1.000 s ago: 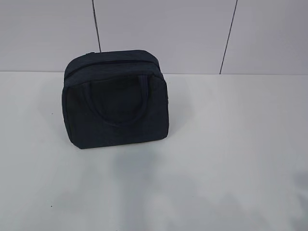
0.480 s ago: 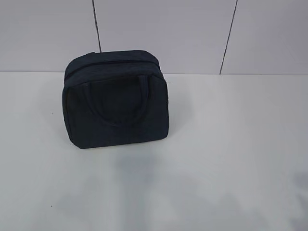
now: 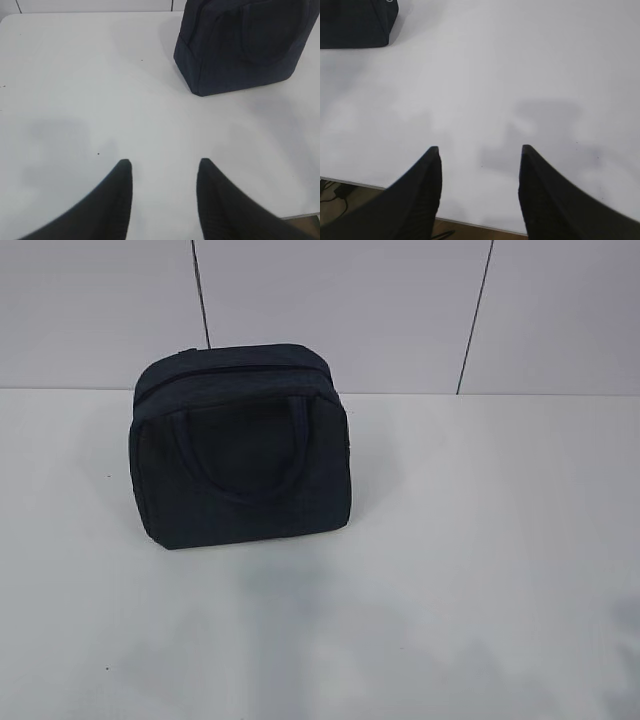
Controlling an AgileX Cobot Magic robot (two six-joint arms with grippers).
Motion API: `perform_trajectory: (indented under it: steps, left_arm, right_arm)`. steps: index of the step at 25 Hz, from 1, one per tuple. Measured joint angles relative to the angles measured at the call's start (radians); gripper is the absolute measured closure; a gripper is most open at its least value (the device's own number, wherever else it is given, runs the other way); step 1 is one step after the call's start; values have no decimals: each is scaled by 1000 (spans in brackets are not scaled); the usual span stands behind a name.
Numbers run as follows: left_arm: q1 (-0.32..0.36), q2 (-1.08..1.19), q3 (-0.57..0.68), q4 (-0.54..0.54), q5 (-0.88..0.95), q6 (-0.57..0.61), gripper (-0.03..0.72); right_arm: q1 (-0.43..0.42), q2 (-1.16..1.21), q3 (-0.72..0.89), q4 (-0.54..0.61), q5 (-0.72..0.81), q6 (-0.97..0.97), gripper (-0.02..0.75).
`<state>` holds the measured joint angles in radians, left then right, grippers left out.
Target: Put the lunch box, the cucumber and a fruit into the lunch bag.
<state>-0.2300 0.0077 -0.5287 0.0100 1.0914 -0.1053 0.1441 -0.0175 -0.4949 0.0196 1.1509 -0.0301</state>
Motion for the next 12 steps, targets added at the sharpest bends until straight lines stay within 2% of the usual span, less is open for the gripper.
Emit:
perform_trajectory:
  steps: [4, 12]
  left_arm:
    - [-2, 0, 0, 2, 0, 0, 405]
    - [14, 0, 2, 91, 0, 0, 419]
  right_arm:
    - [0, 0, 0, 0, 0, 0, 336]
    - [0, 0, 0, 0, 0, 0, 336]
